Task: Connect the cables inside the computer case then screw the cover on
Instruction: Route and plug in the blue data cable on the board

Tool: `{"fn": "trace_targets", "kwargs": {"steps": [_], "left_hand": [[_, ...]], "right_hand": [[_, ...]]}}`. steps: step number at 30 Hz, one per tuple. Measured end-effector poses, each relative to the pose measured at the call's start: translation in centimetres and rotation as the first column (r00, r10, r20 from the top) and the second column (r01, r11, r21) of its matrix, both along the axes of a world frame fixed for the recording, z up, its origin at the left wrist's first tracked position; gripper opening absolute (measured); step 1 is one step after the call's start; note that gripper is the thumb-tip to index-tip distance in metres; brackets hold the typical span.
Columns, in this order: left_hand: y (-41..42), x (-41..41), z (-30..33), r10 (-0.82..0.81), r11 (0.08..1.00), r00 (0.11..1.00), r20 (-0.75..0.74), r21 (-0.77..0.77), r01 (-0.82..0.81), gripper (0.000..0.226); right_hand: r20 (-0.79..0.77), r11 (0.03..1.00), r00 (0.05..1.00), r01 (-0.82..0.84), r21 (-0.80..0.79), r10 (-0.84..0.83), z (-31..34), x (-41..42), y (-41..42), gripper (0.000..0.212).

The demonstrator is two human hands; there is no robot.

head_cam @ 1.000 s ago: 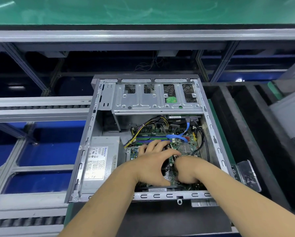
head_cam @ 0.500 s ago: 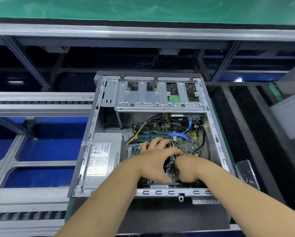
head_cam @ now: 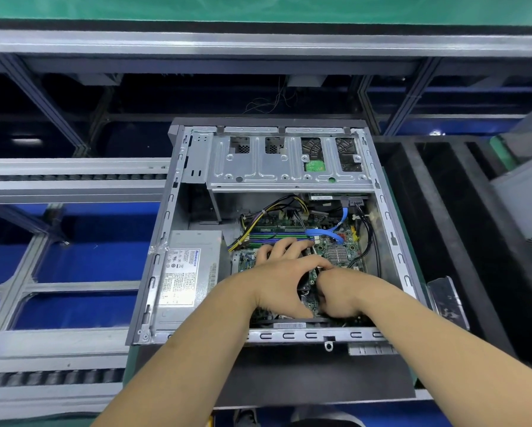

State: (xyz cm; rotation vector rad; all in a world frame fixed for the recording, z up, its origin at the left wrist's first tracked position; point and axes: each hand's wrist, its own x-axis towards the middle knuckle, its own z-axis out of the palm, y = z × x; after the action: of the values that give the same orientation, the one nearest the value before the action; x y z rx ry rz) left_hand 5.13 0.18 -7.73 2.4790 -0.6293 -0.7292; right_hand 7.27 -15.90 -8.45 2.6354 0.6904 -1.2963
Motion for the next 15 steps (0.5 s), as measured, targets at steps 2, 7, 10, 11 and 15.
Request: {"fn": "trace_targets", "kwargs": {"steps": [2, 7, 10, 11, 15], "left_hand": [[-0.03, -0.02, 0.02, -0.002, 1.000, 1.000, -0.003, -0.001, 0.002, 0.084], [-0.09, -0.08, 0.03, -0.005, 1.000, 1.000, -0.008, 0.000, 0.005, 0.082], [-0.05, -0.04, 0.06, -0.004, 1.000, 1.000, -0.010, 0.005, 0.004, 0.081], [-0.07, -0.07, 0.08, -0.006, 1.000, 1.000, -0.010, 0.005, 0.006, 0.081], [-0.01, -0.09, 0.14, 0.000, 1.000, 1.000, -0.004, -0.013, 0.000, 0.085]], "right_hand": [[-0.012, 1.000, 1.000, 0.001, -0.003, -0.002, 0.03, -0.07, 0.07, 0.025], [-0.068, 1.000, 0.998, -0.007, -0.013, 0.006, -0.01, -0.10, 0.20, 0.015], [-0.103, 1.000, 0.995, -0.010, -0.014, 0.009, -0.09, -0.09, 0.30, 0.007], [-0.102, 1.000, 0.995, -0.013, -0.017, 0.011, -0.06, -0.13, 0.25, 0.006], [-0.035, 1.000, 0.999, 0.000, 0.004, 0.000, 0.02, -0.05, -0.04, 0.010]]}}
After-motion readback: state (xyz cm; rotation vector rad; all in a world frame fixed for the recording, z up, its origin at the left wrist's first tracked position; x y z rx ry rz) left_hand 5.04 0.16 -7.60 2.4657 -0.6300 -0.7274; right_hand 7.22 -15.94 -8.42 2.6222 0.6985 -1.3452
